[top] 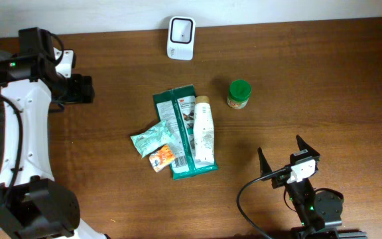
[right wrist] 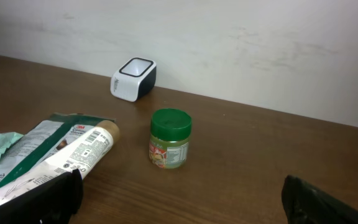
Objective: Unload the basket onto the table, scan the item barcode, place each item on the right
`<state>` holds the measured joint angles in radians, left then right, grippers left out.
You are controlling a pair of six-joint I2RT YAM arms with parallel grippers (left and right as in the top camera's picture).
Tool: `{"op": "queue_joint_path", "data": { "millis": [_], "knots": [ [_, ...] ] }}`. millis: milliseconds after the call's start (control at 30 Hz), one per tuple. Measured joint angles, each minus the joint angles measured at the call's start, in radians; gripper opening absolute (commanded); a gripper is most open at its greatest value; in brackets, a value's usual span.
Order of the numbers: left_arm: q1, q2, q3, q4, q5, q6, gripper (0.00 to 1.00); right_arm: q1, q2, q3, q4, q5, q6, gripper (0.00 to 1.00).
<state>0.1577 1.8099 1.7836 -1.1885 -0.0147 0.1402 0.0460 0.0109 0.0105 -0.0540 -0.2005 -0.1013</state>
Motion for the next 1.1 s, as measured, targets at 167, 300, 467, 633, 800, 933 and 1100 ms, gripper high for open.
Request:
{"op": "queue_joint_path", "data": {
  "millis": [167, 300, 467, 633, 800, 933, 1100],
  "knots": [
    [0.027, 0.0, 0.0, 0.0, -0.011, 0.018, 0.99, 0.0, 0.0, 0.0, 0.0, 0.0, 0.0, 0.98],
    [0.026, 0.0, 0.0, 0.0, -0.053, 0.021, 0.99, 0.0, 0.0, 0.0, 0.0, 0.0, 0.0, 0.99],
    [0.026, 0.0, 0.0, 0.0, -0.068, 0.021, 0.99, 0.0, 0.0, 0.0, 0.0, 0.0, 0.0, 0.98],
    [0.026, 0.0, 0.0, 0.0, -0.072, 0.021, 0.99, 0.0, 0.0, 0.0, 0.0, 0.0, 0.0, 0.98],
    [0.026, 0.0, 0.0, 0.0, -0.071, 0.021, 0.99, 0.0, 0.0, 0.0, 0.0, 0.0, 0.0, 0.98],
    [0.026, 0.0, 0.0, 0.0, -0.071, 0.021, 0.99, 0.0, 0.0, 0.0, 0.0, 0.0, 0.0, 0.98],
    [0.026, 0.0, 0.0, 0.0, -0.071, 0.021, 0.99, 0.0, 0.0, 0.0, 0.018, -0.003, 0.0, 0.98]
  ]
}}
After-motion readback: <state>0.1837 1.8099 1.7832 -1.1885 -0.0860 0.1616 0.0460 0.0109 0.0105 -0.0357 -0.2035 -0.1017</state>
